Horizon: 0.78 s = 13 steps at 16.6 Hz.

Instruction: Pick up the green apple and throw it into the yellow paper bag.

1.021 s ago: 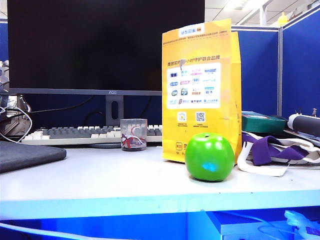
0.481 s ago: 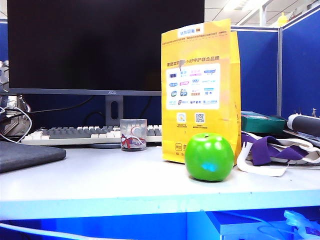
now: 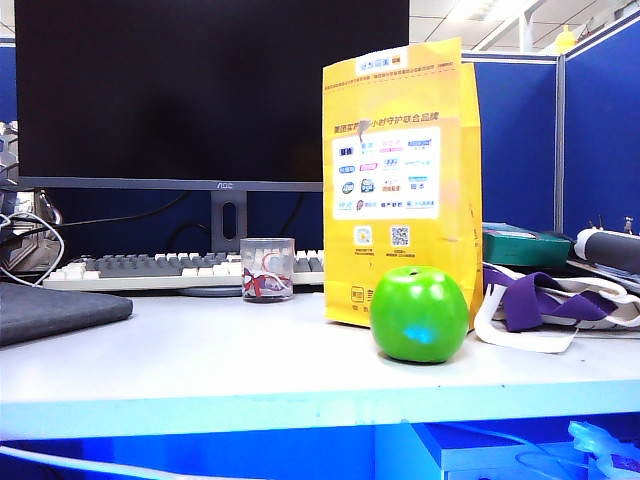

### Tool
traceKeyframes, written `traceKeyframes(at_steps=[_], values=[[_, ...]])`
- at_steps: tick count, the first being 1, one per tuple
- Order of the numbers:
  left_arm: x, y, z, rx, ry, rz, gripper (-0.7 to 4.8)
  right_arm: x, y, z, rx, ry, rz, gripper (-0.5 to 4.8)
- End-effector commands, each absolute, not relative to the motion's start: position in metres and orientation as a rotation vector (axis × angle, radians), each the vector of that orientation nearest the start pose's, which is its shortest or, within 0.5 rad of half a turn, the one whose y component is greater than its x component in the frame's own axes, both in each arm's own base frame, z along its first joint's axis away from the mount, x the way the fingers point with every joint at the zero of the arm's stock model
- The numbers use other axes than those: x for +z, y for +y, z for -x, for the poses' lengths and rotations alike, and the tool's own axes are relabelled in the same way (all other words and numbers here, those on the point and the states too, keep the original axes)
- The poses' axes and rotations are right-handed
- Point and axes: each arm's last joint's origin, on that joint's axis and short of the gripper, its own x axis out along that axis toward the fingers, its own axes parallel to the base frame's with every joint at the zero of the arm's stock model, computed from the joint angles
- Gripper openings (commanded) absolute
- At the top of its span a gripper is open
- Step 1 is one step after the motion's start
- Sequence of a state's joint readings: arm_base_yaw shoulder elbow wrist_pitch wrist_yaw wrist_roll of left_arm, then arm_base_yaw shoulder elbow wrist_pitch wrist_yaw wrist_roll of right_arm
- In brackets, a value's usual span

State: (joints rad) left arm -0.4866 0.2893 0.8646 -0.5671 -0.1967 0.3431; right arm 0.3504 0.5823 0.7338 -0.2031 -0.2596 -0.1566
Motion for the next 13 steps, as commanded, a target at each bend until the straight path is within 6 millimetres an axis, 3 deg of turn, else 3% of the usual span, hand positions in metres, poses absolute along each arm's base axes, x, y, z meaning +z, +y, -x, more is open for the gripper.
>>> traceKeyframes(at_steps=[1, 3, 6, 11, 13], values=[[0.352, -0.009, -0.028, -0.302, 0.055, -0.187, 4.58, 0.306, 0.05, -0.111, 0.643, 0.098, 0.041, 4.58], [0.345, -0.009, -0.028, -0.306, 0.12, -0.194, 4.58, 0.285, 0.047, -0.106, 0.64, 0.273, 0.041, 4.58], [0.344, -0.009, -0.028, -0.306, 0.127, -0.197, 4.58, 0.269, 0.045, -0.1, 0.637, 0.45, 0.046, 4.58], [0.344, -0.009, -0.028, -0.307, 0.128, -0.197, 4.58, 0.263, 0.045, -0.097, 0.636, 0.484, 0.048, 4.58], [0.342, -0.01, -0.03, -0.306, 0.131, -0.198, 4.58, 0.25, 0.044, -0.095, 0.639, 0.495, 0.047, 4.58]])
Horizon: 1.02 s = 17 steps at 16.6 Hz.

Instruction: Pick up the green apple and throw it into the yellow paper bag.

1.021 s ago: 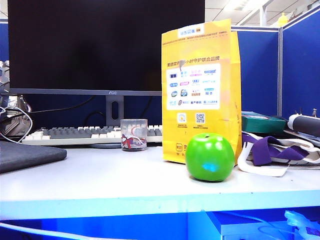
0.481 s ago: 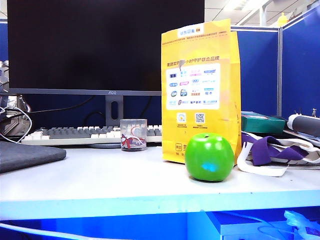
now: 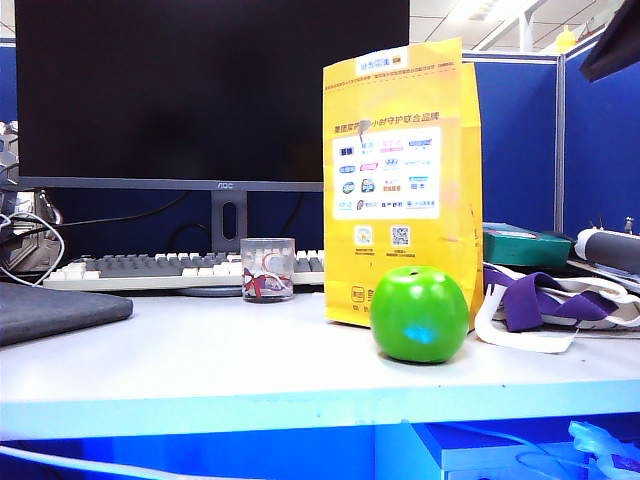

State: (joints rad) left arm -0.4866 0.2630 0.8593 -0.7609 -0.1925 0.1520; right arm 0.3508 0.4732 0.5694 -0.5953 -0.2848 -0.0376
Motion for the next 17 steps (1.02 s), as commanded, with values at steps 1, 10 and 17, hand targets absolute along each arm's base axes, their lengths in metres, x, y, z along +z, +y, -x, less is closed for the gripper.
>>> traceKeyframes(at_steps=[1, 10, 17], values=[[0.338, -0.012, -0.034, -0.306, 0.126, -0.196, 4.58, 0.243, 0.044, -0.095, 0.638, 0.514, 0.048, 4.58], [0.295, -0.016, -0.059, -0.168, -0.063, -0.132, 4.58, 0.183, 0.049, -0.109, 0.642, 0.188, 0.039, 4.58], [0.271, -0.003, -0.057, 0.047, -0.248, -0.103, 4.58, 0.171, 0.031, -0.09, 0.534, -0.03, 0.032, 4.58]])
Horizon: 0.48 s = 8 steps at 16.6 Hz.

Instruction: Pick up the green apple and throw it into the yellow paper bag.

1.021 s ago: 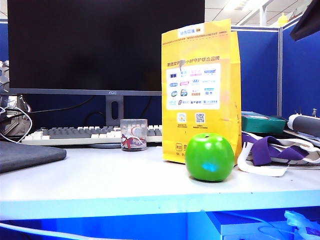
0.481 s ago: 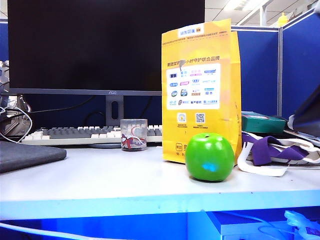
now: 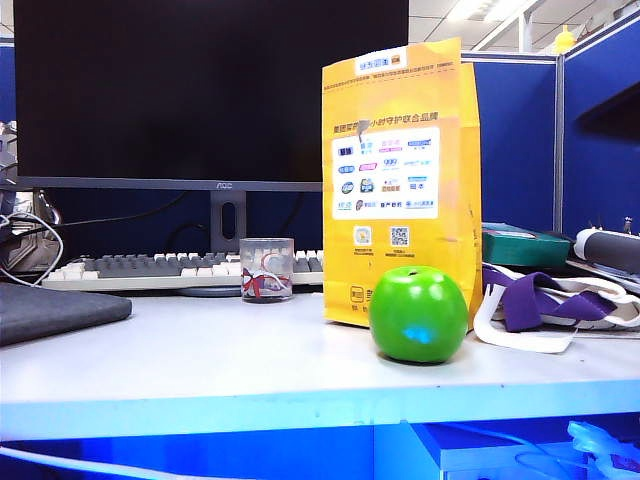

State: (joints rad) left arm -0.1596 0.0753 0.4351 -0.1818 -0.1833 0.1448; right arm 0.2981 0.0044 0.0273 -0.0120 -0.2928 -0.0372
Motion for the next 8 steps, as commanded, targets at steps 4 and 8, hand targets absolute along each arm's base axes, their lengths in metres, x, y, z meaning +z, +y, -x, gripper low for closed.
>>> traceKeyframes(at_steps=[4, 8], values=[[0.253, -0.004, -0.068, 0.068, -0.222, -0.105, 4.58, 0.162, 0.031, -0.092, 0.534, 0.01, 0.032, 4.58], [0.221, -0.006, -0.083, 0.066, -0.179, -0.113, 4.58, 0.162, 0.031, -0.092, 0.533, 0.016, 0.031, 4.58]])
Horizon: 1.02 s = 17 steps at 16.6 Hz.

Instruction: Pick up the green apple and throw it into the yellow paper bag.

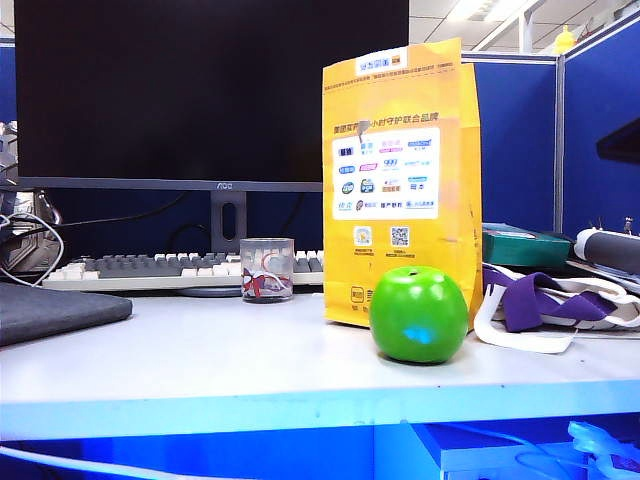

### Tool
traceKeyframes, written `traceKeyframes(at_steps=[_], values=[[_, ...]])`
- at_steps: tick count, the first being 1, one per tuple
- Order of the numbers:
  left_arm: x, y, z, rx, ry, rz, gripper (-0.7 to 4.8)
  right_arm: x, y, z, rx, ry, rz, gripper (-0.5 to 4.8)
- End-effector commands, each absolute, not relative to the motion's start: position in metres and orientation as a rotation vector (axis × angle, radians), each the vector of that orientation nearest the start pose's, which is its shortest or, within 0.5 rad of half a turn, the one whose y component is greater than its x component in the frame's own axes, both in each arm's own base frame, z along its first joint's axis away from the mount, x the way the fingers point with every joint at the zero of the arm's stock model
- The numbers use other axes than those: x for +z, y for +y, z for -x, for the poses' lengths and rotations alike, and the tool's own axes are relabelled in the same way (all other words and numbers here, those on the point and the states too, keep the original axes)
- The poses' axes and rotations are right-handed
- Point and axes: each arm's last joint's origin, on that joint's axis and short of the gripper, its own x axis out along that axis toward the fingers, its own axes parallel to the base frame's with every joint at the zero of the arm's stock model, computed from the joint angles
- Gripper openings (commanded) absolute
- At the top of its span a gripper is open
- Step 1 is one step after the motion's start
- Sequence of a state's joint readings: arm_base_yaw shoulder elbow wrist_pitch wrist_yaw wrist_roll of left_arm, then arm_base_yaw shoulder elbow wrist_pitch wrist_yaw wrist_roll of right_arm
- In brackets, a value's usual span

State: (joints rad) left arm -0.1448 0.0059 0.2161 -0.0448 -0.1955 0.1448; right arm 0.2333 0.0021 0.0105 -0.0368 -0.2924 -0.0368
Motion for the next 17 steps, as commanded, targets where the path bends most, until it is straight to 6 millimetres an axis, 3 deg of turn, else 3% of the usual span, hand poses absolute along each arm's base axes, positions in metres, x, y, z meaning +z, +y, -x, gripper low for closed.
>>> traceKeyframes(at_steps=[1, 6, 17], values=[[0.213, -0.007, -0.085, 0.063, -0.154, -0.117, 4.58, 0.162, 0.031, -0.092, 0.532, 0.016, 0.031, 4.58], [0.168, -0.016, -0.096, -0.021, -0.031, -0.139, 4.58, 0.161, 0.026, -0.093, 0.478, 0.018, 0.031, 4.58], [0.167, -0.016, -0.096, -0.03, -0.02, -0.141, 4.58, 0.161, 0.025, -0.094, 0.465, 0.019, 0.03, 4.58]])
